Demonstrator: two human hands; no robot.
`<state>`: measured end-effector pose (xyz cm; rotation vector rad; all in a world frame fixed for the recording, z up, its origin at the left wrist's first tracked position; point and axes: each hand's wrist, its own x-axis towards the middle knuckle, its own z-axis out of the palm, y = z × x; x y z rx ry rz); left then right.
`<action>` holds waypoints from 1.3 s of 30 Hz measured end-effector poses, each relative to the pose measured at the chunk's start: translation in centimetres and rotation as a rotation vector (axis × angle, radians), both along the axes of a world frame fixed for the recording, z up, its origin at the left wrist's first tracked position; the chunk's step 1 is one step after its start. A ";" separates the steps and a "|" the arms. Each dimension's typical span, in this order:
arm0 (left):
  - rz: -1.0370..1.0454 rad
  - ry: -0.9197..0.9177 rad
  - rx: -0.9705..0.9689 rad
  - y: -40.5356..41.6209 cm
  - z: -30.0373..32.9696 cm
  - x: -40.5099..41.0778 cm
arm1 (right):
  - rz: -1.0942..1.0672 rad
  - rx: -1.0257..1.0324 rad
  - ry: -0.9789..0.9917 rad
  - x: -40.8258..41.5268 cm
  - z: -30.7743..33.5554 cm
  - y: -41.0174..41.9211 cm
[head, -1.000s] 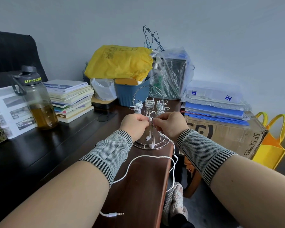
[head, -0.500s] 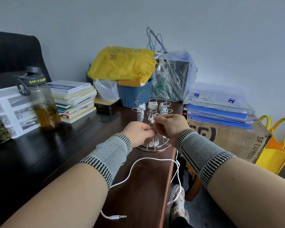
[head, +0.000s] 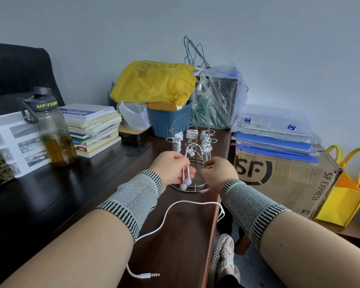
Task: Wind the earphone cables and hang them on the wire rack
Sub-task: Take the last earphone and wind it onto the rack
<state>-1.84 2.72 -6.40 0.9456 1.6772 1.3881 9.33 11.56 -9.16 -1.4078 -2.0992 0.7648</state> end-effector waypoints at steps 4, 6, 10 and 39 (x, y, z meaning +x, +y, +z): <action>0.025 0.026 0.003 -0.1 0.2 -0.2 | -0.008 0.005 -0.125 0.3 -0.9 0.3; 0.040 0.028 0.002 -0.1 0.2 -0.3 | -0.026 0.020 -0.125 0.6 -1.1 0.6; 0.062 0.045 -0.014 0.0 -0.4 -0.4 | -0.090 0.022 -0.067 1.4 -1.3 1.4; 0.078 -0.032 -0.059 0.2 -1.2 -0.5 | 0.001 0.090 0.384 -1.3 8.3 2.3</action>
